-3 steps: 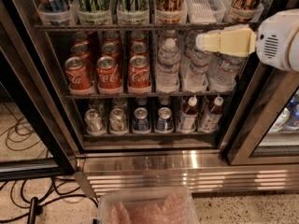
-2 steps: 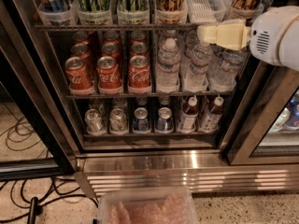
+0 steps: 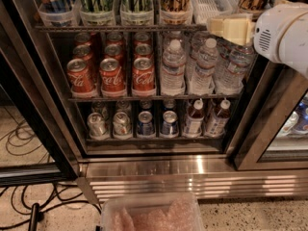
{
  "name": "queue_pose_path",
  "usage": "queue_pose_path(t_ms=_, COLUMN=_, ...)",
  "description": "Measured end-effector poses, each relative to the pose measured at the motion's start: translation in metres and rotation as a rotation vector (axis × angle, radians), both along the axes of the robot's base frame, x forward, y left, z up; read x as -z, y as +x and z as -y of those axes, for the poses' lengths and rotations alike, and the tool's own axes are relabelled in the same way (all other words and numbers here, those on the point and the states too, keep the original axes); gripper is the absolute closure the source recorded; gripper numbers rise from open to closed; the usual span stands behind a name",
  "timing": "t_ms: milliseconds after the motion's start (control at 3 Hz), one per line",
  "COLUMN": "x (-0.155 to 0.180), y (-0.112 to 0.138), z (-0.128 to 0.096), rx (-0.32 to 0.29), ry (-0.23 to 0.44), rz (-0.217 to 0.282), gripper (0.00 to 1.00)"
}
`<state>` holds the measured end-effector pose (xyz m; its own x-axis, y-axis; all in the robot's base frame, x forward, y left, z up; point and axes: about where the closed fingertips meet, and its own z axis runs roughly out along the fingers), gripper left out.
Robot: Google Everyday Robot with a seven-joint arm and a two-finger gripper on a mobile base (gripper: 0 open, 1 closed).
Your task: Pick orange can from top shelf of fridge
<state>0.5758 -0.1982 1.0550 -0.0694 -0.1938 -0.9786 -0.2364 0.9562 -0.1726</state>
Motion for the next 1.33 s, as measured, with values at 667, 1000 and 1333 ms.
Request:
queue_pose_path(t_ms=667, x=0.007, y=0.010, z=0.023, rx=0.097, ry=-0.061, rz=0.100, gripper=0.20)
queue_pose_path(t_ms=1000, x=0.006, y=0.012, z=0.027, rx=0.127, ry=-0.056, rz=0.126, gripper=0.22)
queue_pose_path(t_ms=1333, x=0.004, y=0.012, z=0.027, rx=0.129, ry=-0.055, rz=0.130, gripper=0.26)
